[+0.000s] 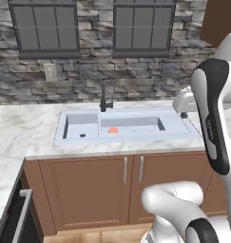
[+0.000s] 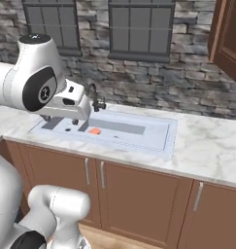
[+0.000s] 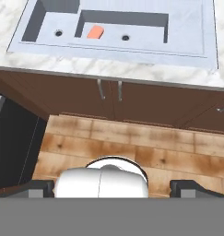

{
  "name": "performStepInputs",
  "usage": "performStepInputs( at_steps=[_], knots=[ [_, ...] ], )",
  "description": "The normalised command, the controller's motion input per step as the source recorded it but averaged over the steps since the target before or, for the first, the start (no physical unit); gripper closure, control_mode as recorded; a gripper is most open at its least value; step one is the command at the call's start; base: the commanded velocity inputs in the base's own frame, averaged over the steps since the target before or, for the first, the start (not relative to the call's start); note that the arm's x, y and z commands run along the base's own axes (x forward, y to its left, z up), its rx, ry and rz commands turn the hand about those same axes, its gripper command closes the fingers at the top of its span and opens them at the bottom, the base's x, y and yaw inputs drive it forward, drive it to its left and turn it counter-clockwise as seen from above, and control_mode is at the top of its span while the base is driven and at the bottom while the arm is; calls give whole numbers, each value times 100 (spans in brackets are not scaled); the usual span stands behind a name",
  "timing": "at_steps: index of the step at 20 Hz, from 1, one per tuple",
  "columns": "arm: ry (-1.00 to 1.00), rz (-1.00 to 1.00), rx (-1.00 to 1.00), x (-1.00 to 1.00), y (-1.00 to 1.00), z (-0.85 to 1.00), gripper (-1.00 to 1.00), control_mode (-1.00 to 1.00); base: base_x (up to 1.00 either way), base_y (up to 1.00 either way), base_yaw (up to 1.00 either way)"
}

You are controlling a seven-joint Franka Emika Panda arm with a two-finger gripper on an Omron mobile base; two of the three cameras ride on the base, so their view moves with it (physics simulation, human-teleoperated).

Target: Pick up the bar soap and bar soap from the sink, and place them back in the cabinet, and close the cabinet door.

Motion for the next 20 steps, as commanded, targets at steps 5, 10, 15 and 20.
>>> performStepInputs(
  at_steps=[5, 10, 15, 20],
  knots=[
    [0, 0, 0, 0, 0, 0, -100, 100, 43, 25, -7],
    [0, 0, 0, 0, 0, 0, -100, 100, 55, 8, -5],
    [0, 0, 0, 0, 0, 0, -100, 100, 53, 17, -5],
    [0, 0, 0, 0, 0, 0, -100, 100, 39, 26, -9]
  ],
)
